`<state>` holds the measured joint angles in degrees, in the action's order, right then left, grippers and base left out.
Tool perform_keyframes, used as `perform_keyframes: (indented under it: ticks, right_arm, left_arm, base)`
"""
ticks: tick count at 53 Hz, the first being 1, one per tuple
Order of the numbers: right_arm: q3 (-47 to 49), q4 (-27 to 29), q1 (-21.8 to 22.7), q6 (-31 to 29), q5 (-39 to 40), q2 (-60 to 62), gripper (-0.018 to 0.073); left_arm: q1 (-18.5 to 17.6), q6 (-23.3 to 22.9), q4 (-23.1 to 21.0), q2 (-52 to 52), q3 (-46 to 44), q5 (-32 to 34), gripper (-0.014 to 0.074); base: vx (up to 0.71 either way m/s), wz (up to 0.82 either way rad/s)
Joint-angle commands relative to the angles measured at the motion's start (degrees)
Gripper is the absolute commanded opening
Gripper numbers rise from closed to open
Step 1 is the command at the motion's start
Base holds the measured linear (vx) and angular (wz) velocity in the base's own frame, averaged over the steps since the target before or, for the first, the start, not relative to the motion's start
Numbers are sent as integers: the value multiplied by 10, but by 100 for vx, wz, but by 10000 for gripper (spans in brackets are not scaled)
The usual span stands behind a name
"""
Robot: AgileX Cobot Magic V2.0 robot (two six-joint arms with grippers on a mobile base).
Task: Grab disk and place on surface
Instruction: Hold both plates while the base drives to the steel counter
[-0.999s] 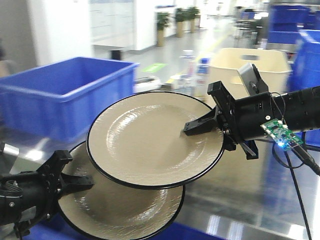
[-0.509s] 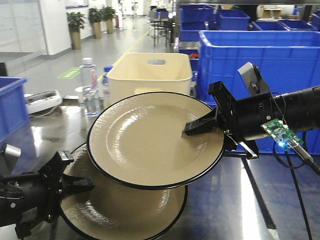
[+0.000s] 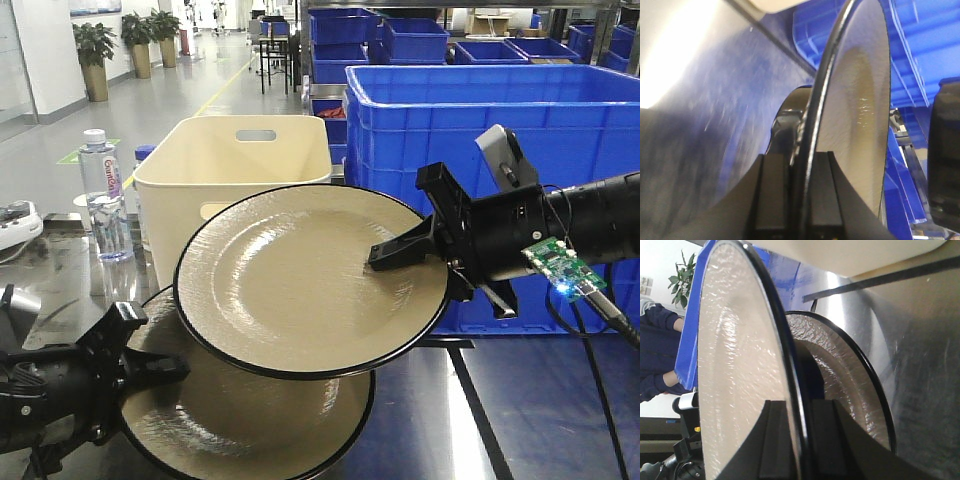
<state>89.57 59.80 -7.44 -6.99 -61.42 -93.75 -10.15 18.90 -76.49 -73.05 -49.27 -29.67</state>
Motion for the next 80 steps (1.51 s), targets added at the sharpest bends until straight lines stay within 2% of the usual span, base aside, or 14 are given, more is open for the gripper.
perform_keyframes:
  ticks: [1,69,80]
  right_arm:
    - [24,69,1,2,20,27,-8]
    - [24,71,1,2,20,27,-8]
    - [24,71,1,3,44,27,-8]
  left_arm:
    - [-2,-8,-47,20,-21,1,1]
    - [-2,-8,-47,19,-21,5,1]
    - [-17,-8,-46,-27,-21,-17,1]
  base:
    - [14,-4]
    - [3,0]
    - [0,0]
